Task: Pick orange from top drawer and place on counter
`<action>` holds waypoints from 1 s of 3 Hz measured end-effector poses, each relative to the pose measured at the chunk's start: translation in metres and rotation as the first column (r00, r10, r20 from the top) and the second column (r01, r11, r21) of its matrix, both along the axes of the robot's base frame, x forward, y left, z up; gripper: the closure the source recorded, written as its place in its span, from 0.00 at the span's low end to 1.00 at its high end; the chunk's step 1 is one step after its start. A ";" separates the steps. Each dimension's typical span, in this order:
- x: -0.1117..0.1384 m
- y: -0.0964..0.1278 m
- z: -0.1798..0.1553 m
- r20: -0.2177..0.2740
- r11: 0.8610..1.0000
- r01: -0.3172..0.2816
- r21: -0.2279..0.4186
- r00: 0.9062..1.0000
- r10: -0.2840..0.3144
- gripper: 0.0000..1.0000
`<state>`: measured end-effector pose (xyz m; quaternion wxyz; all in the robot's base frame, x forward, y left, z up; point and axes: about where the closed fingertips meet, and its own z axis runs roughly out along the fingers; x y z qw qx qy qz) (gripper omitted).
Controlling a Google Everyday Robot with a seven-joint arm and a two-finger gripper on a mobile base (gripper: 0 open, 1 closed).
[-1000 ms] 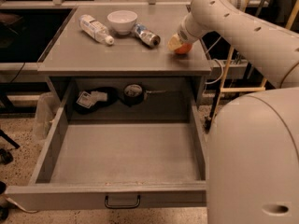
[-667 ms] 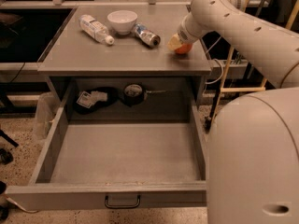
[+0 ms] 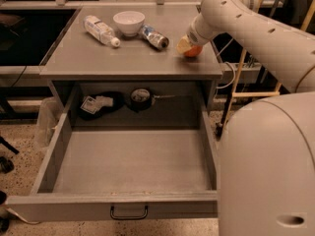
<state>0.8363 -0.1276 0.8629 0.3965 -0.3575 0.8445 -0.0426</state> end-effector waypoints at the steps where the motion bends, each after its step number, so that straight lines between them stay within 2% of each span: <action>1: 0.000 0.000 0.000 0.000 1.000 0.000 0.000 1.000 0.000 0.00; 2: -0.011 -0.010 0.000 -0.041 0.998 -0.046 0.044 0.998 0.047 0.00; 3: -0.051 -0.052 0.009 -0.098 0.990 -0.106 0.098 0.988 0.116 0.00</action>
Offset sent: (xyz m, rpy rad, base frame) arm -0.0376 -0.0440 0.0129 0.1535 0.1394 0.1621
